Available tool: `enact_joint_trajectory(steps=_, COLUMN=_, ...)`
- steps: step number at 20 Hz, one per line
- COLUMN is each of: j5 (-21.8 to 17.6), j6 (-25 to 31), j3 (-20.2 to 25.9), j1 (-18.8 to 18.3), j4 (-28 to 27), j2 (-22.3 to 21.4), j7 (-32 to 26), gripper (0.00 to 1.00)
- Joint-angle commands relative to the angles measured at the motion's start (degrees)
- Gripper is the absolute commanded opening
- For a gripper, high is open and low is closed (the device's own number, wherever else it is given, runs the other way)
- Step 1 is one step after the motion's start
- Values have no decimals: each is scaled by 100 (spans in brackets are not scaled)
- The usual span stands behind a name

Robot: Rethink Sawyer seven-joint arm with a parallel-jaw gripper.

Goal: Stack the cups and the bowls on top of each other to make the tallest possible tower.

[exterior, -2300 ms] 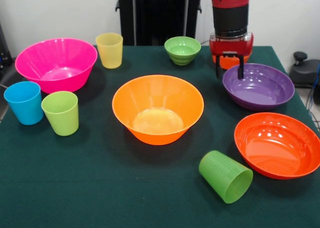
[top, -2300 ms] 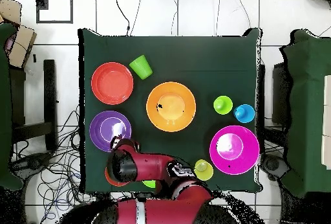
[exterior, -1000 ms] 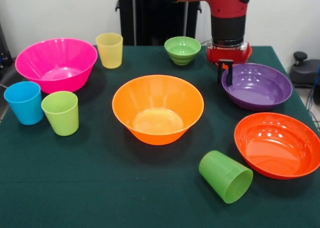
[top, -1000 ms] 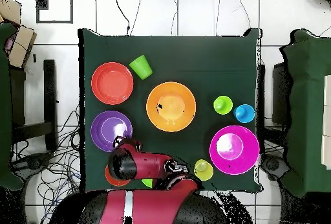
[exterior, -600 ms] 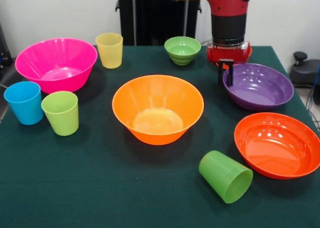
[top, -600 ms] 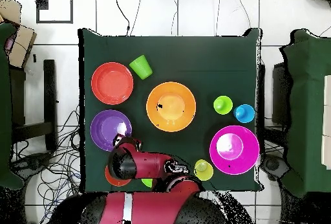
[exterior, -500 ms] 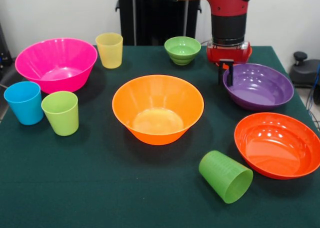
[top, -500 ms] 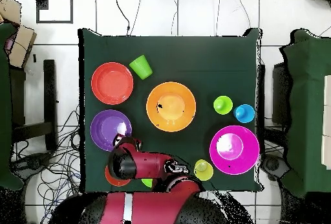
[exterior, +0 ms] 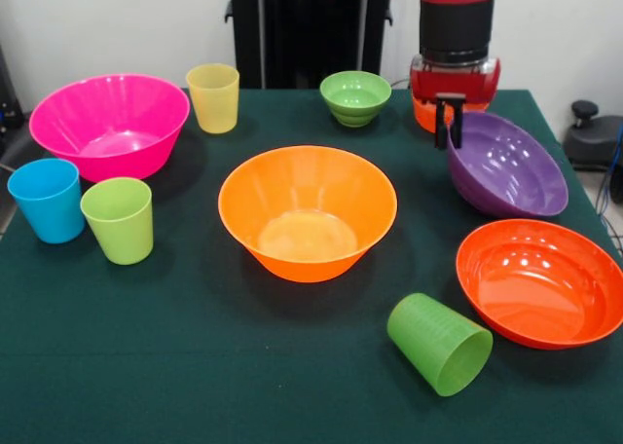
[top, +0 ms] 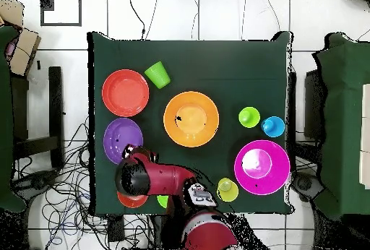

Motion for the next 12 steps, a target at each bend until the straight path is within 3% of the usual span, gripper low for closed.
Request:
enact_joint_trajectory(steps=1, j5=549, j6=1297, j3=650, j1=-128, j4=39, j2=-929, j7=1053, gripper=0)
enact_joint_trajectory(steps=12, j5=730, j6=1737, j3=1140, j1=-687, j4=88, j2=-1232, j7=777, gripper=0)
